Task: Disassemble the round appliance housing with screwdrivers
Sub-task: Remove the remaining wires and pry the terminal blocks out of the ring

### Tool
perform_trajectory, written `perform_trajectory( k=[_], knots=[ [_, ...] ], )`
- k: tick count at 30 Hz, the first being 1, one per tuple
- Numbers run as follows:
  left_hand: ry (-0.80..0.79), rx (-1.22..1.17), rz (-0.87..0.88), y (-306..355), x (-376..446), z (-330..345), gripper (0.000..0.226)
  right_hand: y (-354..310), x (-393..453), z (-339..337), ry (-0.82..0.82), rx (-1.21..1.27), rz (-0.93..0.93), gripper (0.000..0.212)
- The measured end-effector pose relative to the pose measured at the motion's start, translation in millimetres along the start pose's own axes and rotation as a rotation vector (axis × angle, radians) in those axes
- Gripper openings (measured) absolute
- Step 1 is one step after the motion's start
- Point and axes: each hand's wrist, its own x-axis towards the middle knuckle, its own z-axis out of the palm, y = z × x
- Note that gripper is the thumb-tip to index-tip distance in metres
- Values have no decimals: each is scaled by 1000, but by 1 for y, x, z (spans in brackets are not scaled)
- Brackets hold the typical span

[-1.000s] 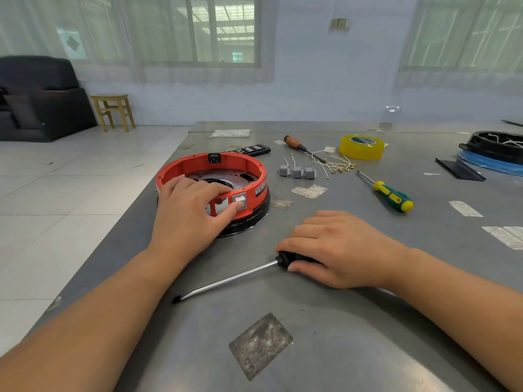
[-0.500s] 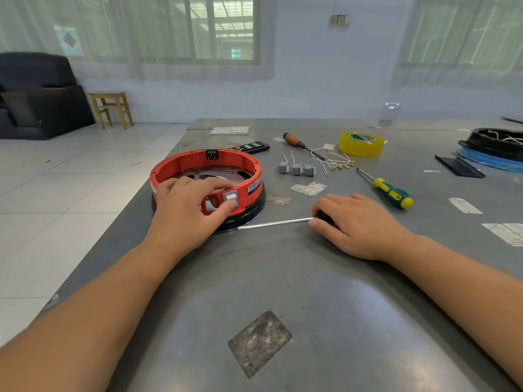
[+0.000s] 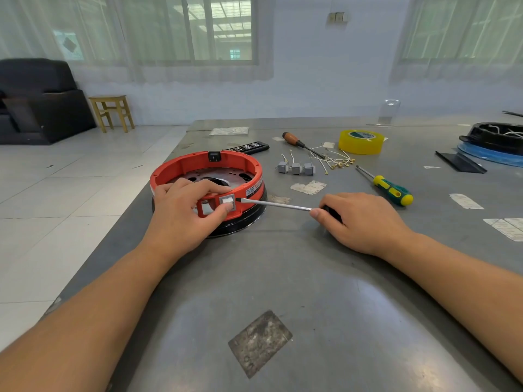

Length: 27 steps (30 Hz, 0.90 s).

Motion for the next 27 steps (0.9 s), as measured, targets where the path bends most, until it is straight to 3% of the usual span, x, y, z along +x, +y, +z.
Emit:
perform_trajectory(
  k=[13,19,27],
  knots=[
    [3,16,-47,11,-1,2,25,-12,-3,-2,88,-101,-19,53],
    [-34,-1,-57,10,-1,-2,29,-7,13,-1,221,-154,-85,40],
    [-73,-3,-34,13,-2,-7,32,-7,24,6,196,-174,33,45]
  ],
)
